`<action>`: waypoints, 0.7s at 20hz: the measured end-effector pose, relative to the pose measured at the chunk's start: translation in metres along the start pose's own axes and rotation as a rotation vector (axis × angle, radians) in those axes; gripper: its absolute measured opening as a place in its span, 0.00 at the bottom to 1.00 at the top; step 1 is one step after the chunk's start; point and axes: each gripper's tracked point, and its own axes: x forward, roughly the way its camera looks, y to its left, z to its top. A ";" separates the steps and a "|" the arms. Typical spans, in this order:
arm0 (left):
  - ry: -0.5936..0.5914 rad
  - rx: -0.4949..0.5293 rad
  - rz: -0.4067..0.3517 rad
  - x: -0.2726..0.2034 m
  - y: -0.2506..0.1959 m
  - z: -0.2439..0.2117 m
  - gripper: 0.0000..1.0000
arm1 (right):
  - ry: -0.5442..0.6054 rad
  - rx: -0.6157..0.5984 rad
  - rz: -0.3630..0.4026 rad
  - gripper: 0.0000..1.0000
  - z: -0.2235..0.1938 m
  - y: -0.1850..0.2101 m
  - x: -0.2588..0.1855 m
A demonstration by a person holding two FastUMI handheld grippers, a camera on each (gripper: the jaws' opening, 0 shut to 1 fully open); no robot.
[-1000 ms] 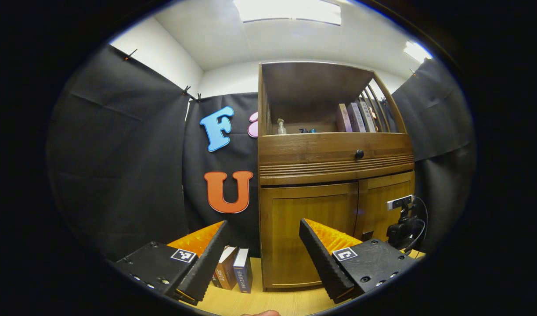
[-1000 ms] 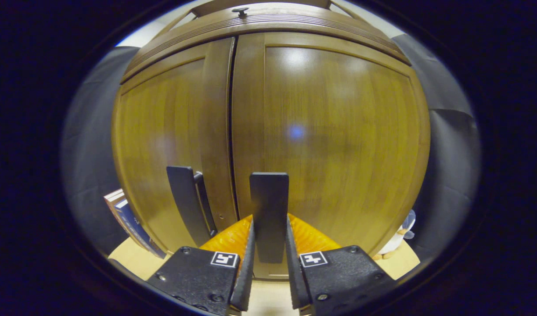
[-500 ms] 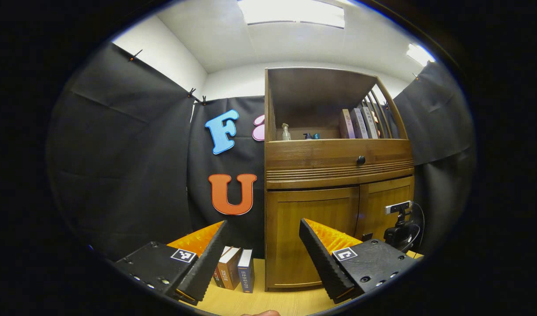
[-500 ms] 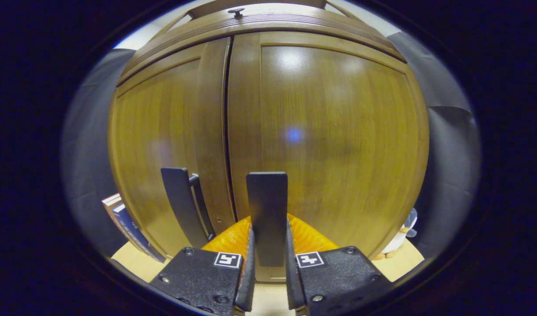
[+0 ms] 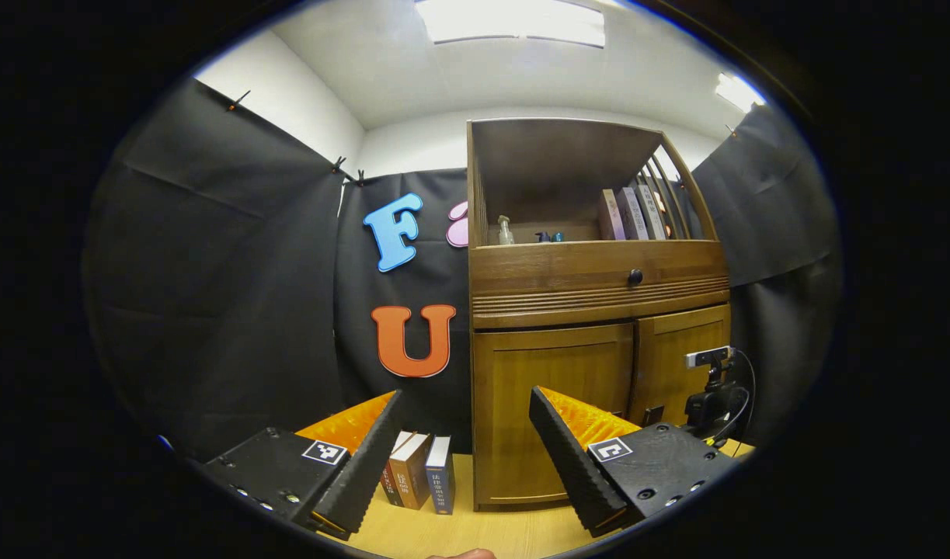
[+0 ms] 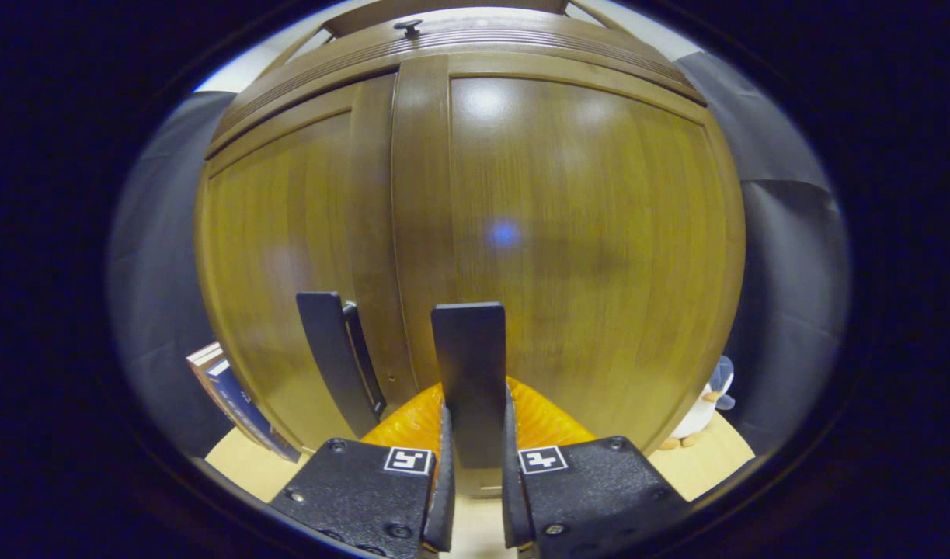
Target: Open the right door of the double-door shoe cabinet with the right hand, and open the left door with the left hand.
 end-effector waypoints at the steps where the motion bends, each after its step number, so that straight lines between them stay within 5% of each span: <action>1: 0.004 -0.007 -0.004 0.000 -0.002 -0.002 0.97 | 0.000 0.003 0.006 0.28 -0.001 0.000 -0.004; 14: 0.049 0.001 -0.079 0.005 -0.040 -0.027 0.97 | -0.015 0.030 0.073 0.28 -0.016 -0.022 -0.074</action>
